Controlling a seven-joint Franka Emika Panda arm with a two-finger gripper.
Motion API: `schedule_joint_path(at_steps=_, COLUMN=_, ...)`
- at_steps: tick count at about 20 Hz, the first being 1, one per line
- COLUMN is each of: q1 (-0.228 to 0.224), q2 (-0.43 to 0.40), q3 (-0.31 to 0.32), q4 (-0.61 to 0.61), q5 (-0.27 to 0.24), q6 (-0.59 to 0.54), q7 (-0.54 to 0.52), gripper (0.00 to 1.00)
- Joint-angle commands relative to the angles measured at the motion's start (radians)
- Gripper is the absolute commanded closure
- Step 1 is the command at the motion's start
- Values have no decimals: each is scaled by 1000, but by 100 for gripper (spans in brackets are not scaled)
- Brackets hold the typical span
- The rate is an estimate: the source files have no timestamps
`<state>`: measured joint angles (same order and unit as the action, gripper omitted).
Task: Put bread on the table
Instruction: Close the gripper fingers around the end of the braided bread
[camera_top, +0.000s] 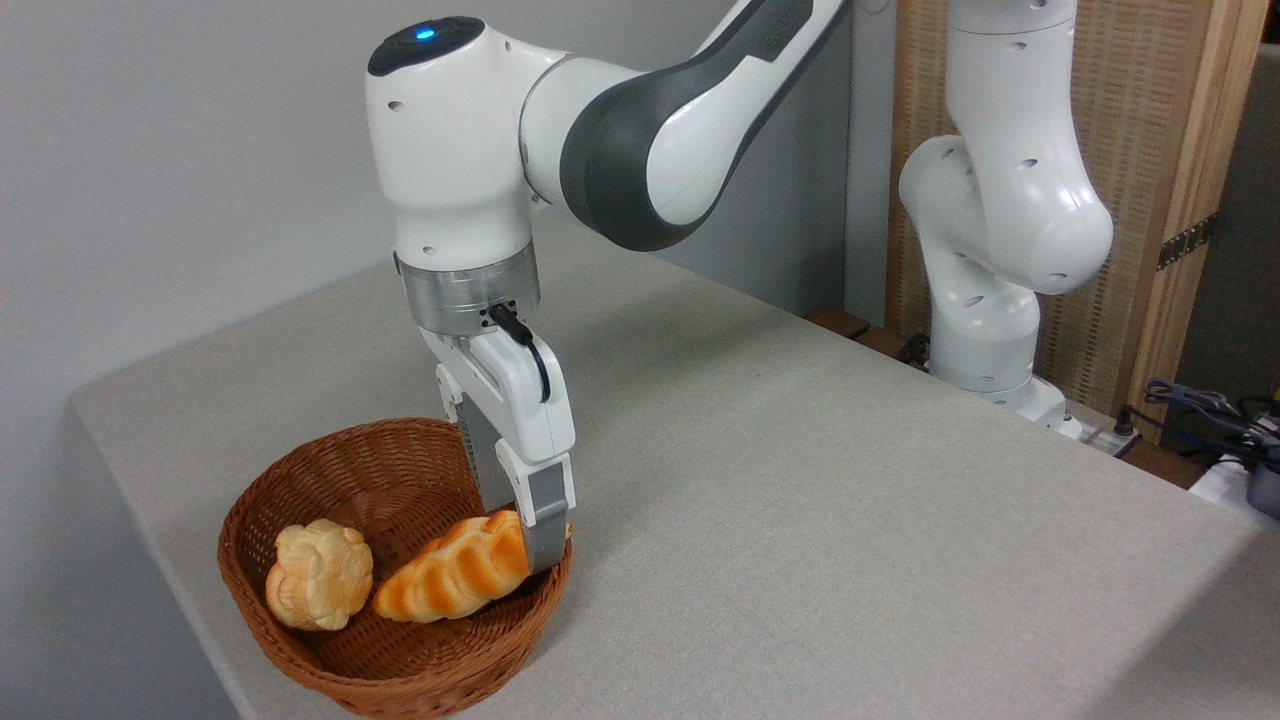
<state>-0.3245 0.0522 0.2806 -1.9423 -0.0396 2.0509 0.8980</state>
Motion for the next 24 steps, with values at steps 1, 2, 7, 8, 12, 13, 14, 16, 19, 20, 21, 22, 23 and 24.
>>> schedule_joint_path(at_steps=1, q1=-7, q2=0, q3=8, q4=-7, q5=0, q6=18, q7=15, gripper=1)
schedule_joint_path(at_steps=2, q1=-7, q2=0, q3=8, q4=-7, q5=1, q6=17, q7=15, gripper=15)
schedule_joint_path(at_steps=7, q1=-7, q2=0, q3=8, q4=-7, q5=0, q6=17, q7=53, gripper=55)
schedule_joint_path(at_steps=8, q1=-7, q2=0, q3=8, q4=-7, q5=0, q6=17, q7=58, gripper=58)
schedule_joint_path(at_steps=12, q1=-7, q2=0, q3=8, q4=-7, q5=0, q6=17, q7=59, gripper=59)
schedule_joint_path(at_steps=13, q1=-7, q2=0, q3=8, q4=-7, q5=0, q6=17, q7=59, gripper=60)
schedule_joint_path(at_steps=14, q1=-7, q2=0, q3=8, q4=-7, q5=0, q6=17, q7=59, gripper=60)
schedule_joint_path(at_steps=16, q1=-7, q2=0, q3=8, q4=-7, q5=0, q6=17, q7=58, gripper=61)
schedule_joint_path(at_steps=19, q1=-7, q2=0, q3=8, q4=-7, q5=0, q6=17, q7=59, gripper=66)
schedule_joint_path(at_steps=20, q1=-7, q2=0, q3=8, q4=-7, q5=0, q6=17, q7=58, gripper=66)
schedule_joint_path(at_steps=21, q1=-7, q2=0, q3=8, q4=-7, q5=0, q6=17, q7=58, gripper=66)
schedule_joint_path(at_steps=22, q1=-7, q2=0, q3=8, q4=-7, q5=0, q6=17, q7=58, gripper=66)
schedule_joint_path(at_steps=23, q1=-7, q2=0, q3=8, q4=-7, q5=0, q6=17, q7=58, gripper=66)
schedule_joint_path(at_steps=24, q1=-7, q2=0, q3=8, q4=-6, q5=0, q6=17, q7=59, gripper=69)
